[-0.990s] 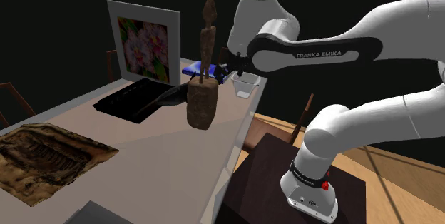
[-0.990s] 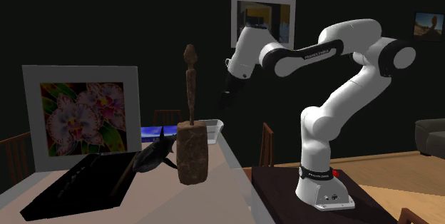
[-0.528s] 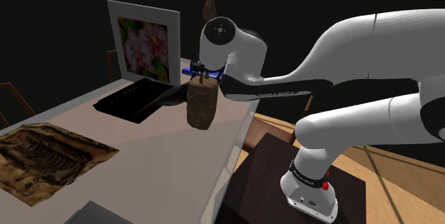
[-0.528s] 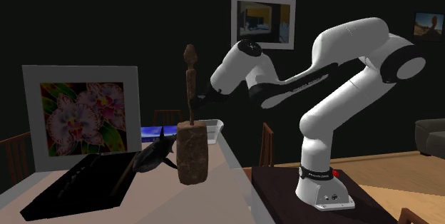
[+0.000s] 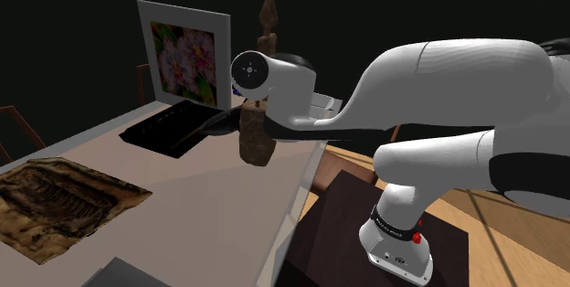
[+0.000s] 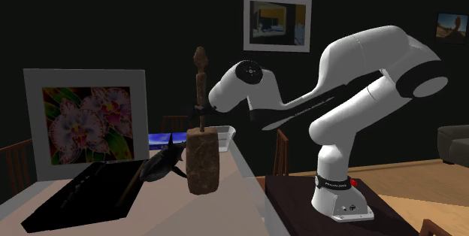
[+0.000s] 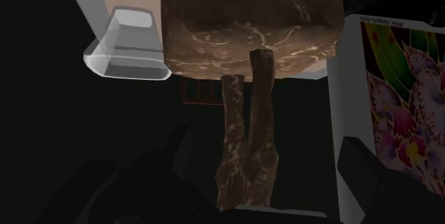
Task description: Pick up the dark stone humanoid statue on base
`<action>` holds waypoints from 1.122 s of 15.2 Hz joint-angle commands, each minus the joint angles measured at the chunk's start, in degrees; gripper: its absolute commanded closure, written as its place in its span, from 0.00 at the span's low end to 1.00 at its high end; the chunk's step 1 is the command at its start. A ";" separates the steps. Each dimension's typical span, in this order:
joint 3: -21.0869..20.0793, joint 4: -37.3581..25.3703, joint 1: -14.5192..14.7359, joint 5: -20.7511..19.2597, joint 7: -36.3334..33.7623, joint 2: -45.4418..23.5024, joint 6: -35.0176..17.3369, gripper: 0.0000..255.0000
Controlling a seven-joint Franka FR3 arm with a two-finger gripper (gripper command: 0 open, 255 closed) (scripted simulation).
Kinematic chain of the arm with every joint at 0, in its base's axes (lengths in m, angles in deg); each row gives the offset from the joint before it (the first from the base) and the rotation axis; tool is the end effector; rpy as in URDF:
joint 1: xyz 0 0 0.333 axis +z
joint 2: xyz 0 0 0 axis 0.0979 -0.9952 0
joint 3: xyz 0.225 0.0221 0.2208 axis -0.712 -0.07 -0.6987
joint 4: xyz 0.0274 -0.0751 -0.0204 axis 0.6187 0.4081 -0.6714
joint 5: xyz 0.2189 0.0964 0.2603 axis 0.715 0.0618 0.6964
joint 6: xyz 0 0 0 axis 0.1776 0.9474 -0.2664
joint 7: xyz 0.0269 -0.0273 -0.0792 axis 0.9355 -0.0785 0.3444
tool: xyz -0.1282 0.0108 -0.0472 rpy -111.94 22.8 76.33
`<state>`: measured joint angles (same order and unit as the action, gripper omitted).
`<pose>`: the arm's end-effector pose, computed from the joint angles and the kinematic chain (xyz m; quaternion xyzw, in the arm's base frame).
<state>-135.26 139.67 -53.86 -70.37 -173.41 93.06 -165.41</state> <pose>0.4101 0.1572 0.4561 0.7505 -0.4188 0.4684 0.2050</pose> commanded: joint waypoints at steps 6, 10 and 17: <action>-2.37 1.33 -1.54 -0.27 -2.17 0.12 -1.97 1.00; -2.38 1.34 -1.51 -0.25 -2.19 0.14 -1.94 1.00; -0.47 0.19 -0.41 -0.10 -0.47 0.00 -0.41 1.00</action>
<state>-136.38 140.22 -54.74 -70.55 -174.36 93.00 -166.27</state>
